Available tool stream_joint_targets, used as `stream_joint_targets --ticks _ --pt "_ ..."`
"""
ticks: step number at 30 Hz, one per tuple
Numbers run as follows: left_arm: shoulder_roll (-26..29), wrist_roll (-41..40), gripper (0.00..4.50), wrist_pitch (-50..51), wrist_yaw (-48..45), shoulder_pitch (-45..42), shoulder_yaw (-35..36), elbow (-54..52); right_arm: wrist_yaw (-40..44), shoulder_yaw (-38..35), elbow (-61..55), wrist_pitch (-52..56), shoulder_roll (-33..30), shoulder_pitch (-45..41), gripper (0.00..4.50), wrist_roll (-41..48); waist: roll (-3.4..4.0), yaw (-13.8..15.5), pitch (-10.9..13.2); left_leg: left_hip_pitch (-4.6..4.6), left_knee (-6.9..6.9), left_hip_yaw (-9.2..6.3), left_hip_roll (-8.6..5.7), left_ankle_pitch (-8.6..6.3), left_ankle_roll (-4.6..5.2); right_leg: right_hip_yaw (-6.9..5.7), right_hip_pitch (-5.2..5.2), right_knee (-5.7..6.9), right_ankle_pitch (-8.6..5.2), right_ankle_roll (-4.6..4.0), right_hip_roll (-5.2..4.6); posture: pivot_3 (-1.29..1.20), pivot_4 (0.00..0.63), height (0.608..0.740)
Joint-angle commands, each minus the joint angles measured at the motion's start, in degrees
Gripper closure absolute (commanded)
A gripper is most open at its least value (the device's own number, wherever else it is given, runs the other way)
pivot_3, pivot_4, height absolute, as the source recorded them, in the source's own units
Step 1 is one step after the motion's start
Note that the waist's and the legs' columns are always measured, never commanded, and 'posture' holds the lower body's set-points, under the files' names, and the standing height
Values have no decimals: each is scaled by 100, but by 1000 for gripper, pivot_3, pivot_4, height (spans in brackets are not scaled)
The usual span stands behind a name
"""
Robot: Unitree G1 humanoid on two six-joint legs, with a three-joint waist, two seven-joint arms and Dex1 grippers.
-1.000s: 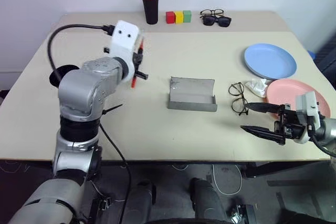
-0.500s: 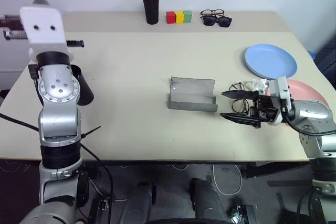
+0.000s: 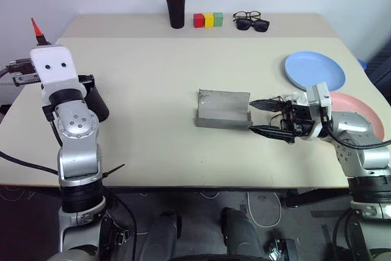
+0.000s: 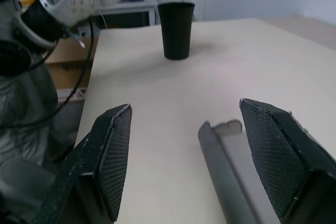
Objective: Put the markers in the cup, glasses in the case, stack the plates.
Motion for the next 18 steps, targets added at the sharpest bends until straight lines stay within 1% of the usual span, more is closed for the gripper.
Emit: stream_joint_targets --ticks 1,9,12,13,16,18 --pt "-101 143 4466 -82 77 24 -10 -96 -38 -93 -264 31 48 -155 1159 126 0 1 0 0 0 0 0 0 0 0 0 0 0 0 0 0 150 740" --pt "-407 124 4466 -72 101 28 -9 87 -126 -65 -353 108 111 -214 1159 108 0 -1 0 0 0 0 0 0 0 0 0 0 0 0 0 0 150 740" --pt "-493 129 3150 -48 84 123 1 119 -169 -96 -404 143 102 -206 1159 112 0 -7 0 0 0 0 0 0 0 0 0 0 0 0 0 0 150 740" --pt "-526 121 2566 -60 73 157 -10 104 -183 -112 -416 150 94 -199 1159 115 0 -6 0 0 0 0 0 0 0 0 0 0 0 0 0 0 150 740" --pt "-596 12 1206 -184 -63 246 -51 10 -250 -173 -418 154 70 -177 1159 118 0 0 0 0 -1 0 0 0 0 0 0 0 0 0 0 0 150 740" --pt "-611 -99 1206 -180 -216 269 -60 -77 -295 -213 -405 151 49 -148 1159 119 0 1 0 0 0 0 0 0 0 0 0 0 0 0 0 0 150 740"
